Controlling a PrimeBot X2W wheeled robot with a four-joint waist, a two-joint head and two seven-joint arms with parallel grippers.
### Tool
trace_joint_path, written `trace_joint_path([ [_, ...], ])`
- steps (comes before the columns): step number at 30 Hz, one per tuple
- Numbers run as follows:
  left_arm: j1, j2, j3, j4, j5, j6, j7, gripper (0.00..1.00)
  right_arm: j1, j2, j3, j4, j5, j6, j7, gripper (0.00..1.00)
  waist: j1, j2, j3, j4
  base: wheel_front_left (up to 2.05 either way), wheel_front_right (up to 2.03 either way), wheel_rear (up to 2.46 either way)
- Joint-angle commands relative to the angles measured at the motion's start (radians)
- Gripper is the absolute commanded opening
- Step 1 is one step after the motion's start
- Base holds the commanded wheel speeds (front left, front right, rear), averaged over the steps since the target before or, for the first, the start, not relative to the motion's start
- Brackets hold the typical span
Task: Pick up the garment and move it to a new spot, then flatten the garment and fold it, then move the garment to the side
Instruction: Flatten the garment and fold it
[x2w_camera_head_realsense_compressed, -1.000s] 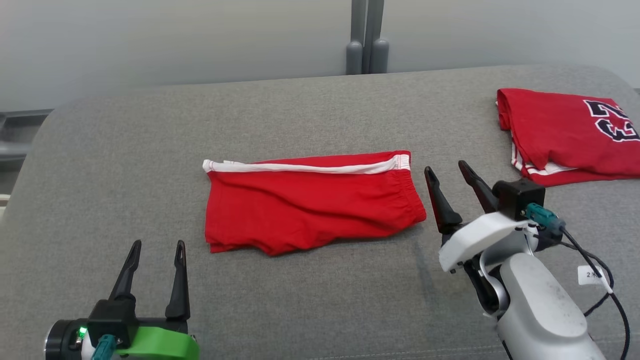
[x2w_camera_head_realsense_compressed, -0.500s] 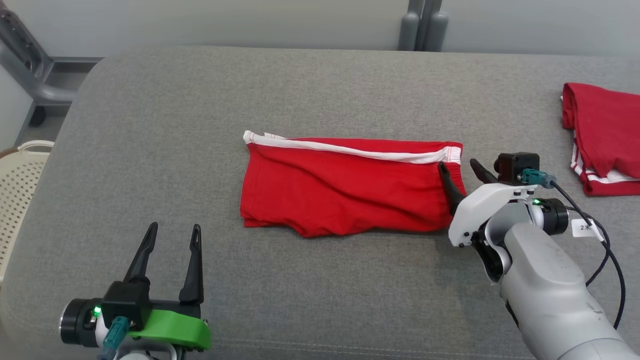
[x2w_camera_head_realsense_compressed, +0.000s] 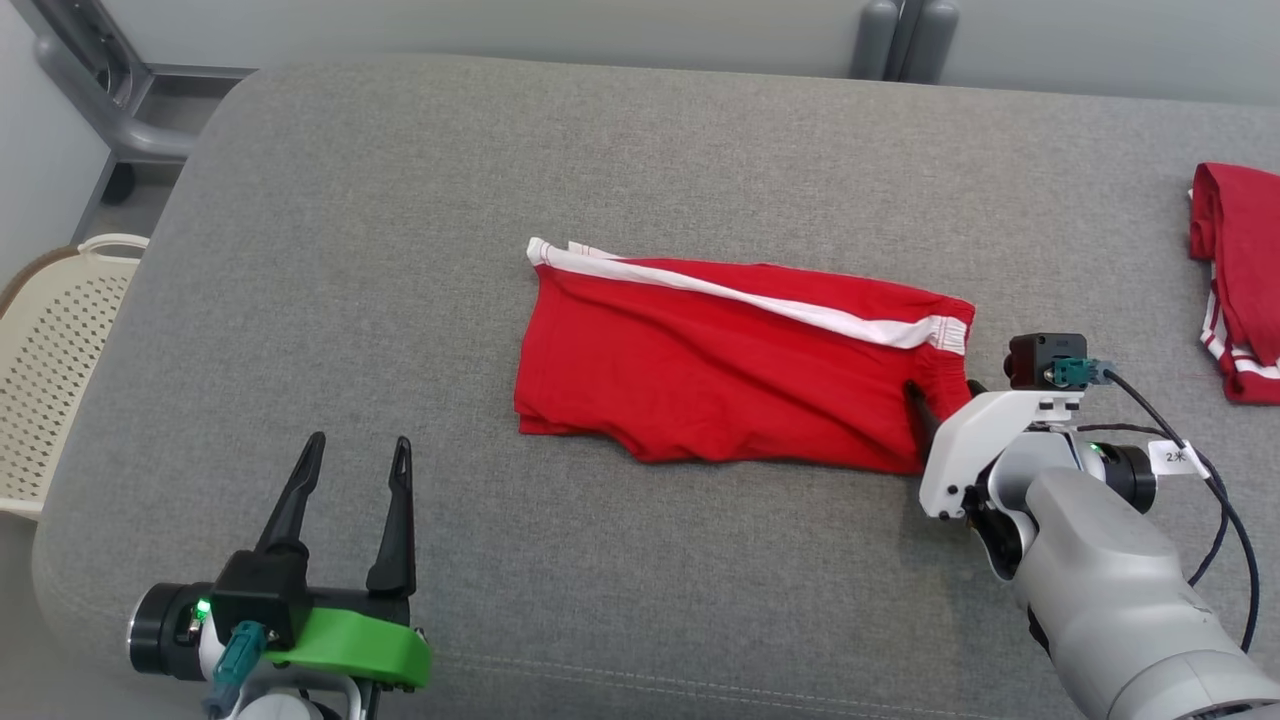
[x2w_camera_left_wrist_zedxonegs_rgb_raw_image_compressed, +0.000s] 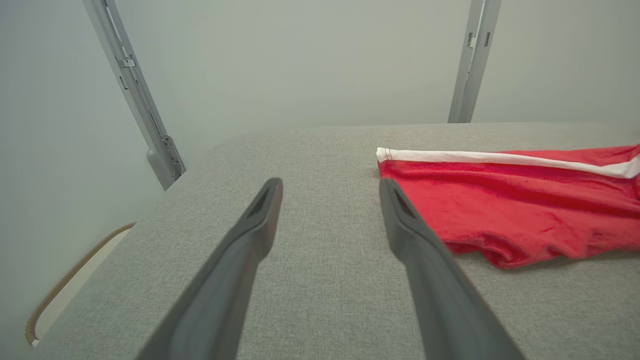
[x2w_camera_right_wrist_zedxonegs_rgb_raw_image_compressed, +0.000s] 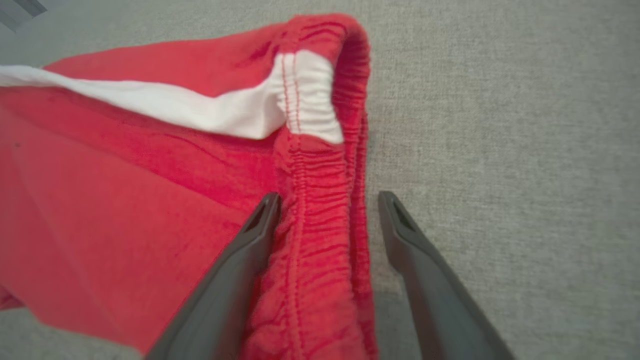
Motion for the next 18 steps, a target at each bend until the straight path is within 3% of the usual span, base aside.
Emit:
trace_joint_path([
  [1,-0.018,-0.005,0.0,0.0,-0.003,-0.001,0.001,1.0,-0.008,-0.009,-0.003,0.011,-0.001,0.0,0.005,1.0,0.0,0.0,0.005,0.005,0.0,0.0,0.0],
  [7,-0.027,-0.006,-0.002,0.009,-0.004,-0.005,0.001,1.0,-0.019,0.002,-0.003,0.035,0.009,0.0,0.003,1.0,0.0,0.0,0.016,0.017,0.0,0.0,0.0],
  [8,-0.028,-0.006,-0.002,0.012,-0.005,-0.005,0.001,1.0,-0.02,0.005,0.002,0.039,0.016,0.0,0.002,0.48,0.0,0.0,0.018,0.019,0.0,0.0,0.0],
  [10,-0.029,-0.006,0.0,0.015,-0.005,-0.005,0.001,1.0,-0.023,0.007,0.009,0.039,0.02,0.0,-0.012,0.0,0.0,0.0,0.018,0.02,0.0,0.0,0.0],
  [18,-0.008,-0.004,0.017,0.022,-0.003,0.0,0.001,1.0,-0.015,-0.023,0.047,0.022,0.048,-0.001,-0.05,0.0,0.0,0.0,-0.012,-0.01,0.0,0.0,0.0],
])
